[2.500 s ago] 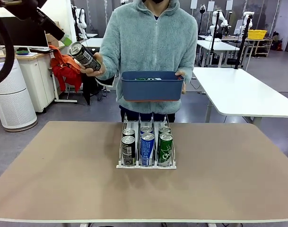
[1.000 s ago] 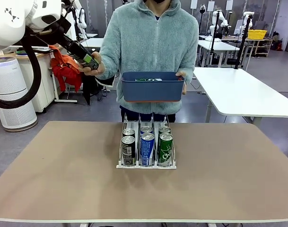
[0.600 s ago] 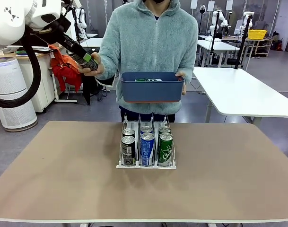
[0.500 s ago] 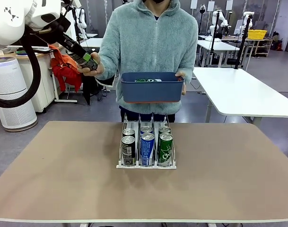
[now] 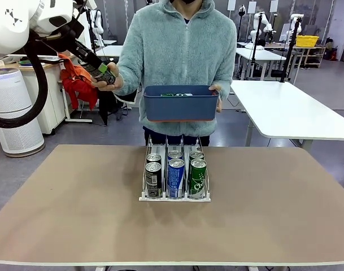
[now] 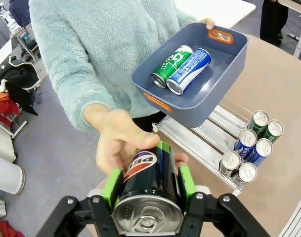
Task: Fill the beverage cans into the dispenser.
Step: Pick up the Pepsi coke handed by the human, then place the picked Pepsi coke in the line of the Automatic Can Dispenser with the same cans.
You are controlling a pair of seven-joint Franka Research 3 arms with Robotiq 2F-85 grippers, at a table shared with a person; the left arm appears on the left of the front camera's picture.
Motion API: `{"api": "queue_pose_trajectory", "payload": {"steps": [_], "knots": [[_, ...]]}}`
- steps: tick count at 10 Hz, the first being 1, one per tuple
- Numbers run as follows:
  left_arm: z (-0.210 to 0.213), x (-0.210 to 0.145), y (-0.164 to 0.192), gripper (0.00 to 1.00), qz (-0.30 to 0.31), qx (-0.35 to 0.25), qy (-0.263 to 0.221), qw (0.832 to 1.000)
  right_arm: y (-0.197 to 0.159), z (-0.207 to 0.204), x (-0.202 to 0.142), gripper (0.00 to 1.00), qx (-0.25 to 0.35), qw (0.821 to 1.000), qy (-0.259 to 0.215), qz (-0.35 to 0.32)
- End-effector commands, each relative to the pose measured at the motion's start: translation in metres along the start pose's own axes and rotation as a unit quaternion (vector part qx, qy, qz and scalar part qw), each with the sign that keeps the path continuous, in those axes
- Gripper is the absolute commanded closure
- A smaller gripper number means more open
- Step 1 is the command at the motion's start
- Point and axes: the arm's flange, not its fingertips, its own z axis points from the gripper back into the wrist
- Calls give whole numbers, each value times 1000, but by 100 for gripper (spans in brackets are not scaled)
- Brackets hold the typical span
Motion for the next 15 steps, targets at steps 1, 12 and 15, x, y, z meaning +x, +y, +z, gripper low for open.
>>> {"api": "queue_pose_trajectory", "payload": {"steps": [1,12,15], "knots": [[5,-3,-3,100,2,6,11,1000,1,-1,-1,0,1,1000,2,0],[1,1,-1,100,-3,0,1,1000,1,-1,-1,0,1,1000,2,0],[1,1,-1,100,-3,0,1,1000,1,-1,-1,0,1,1000,2,0]]}}
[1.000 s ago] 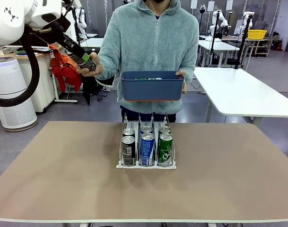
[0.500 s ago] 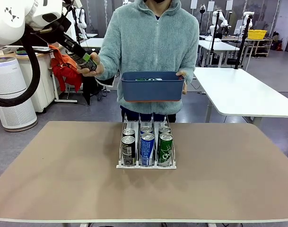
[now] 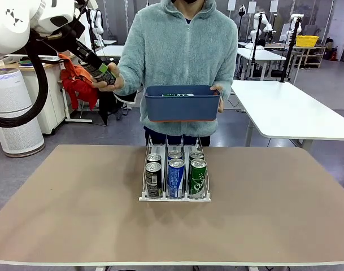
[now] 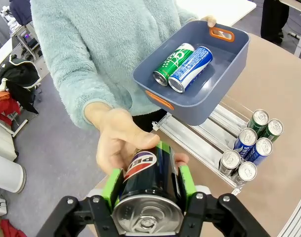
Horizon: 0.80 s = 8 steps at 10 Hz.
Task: Fill the beverage cans into the dispenser.
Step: Place the picked Pepsi coke in the line of the Automatic Can Dispenser with the same cans.
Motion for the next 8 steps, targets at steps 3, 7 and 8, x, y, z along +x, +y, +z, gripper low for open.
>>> {"api": "queue_pose_trajectory", "payload": {"steps": [3,7,8], "knots": [[0,-1,2,100,-3,-2,-4,1000,1,-1,-1,0,1,1000,2,0],[0,-1,2,100,-3,-2,-4,1000,1,-1,-1,0,1,1000,2,0],[0,-1,2,100,-3,-2,-4,1000,1,-1,-1,0,1,1000,2,0]]}}
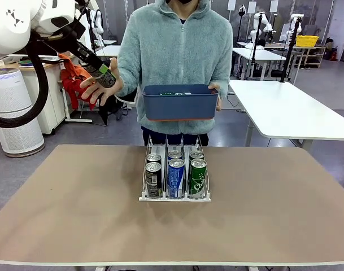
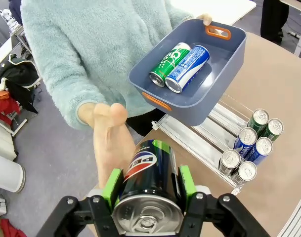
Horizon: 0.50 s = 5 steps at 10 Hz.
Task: Fill the beverage cans into the dispenser.
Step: Place the picked Pepsi coke in the line of the Automatic Can Dispenser with the same cans.
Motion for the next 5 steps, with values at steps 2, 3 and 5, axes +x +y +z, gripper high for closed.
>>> {"api": "queue_pose_trajectory", "payload": {"steps": [2,3,5], "knots": [[2,-1,2,100,-3,-2,-6,1000,1,-1,-1,0,1,1000,2,0],[2,-1,2,100,-3,-2,-6,1000,1,-1,-1,0,1,1000,2,0],[2,-1,2,100,-3,-2,-6,1000,1,-1,-1,0,1,1000,2,0]]}}
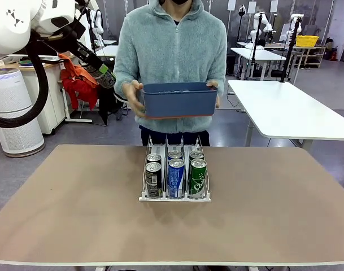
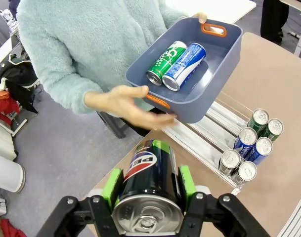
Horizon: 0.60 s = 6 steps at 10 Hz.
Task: Fill the beverage cans into the dispenser.
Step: Place the picked Pepsi coke in the line of the Automatic Can Dispenser with the same cans.
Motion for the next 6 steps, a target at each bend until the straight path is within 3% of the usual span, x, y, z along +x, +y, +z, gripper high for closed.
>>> {"api": "queue_pose_trajectory", "payload": {"steps": [1,3,4,6], "knots": [[2,-1,2,100,-3,-2,-6,1000,1,-1,-1,0,1,1000,2,0],[2,-1,2,100,-3,-2,-6,1000,1,-1,-1,0,1,1000,2,0],[0,0,0,42,0,0,0,1000,1,-1,-1,0,1,1000,2,0],[1,1,-25,42,8,-38,42,998,1,-1,-1,0,1,1000,2,0]]}}
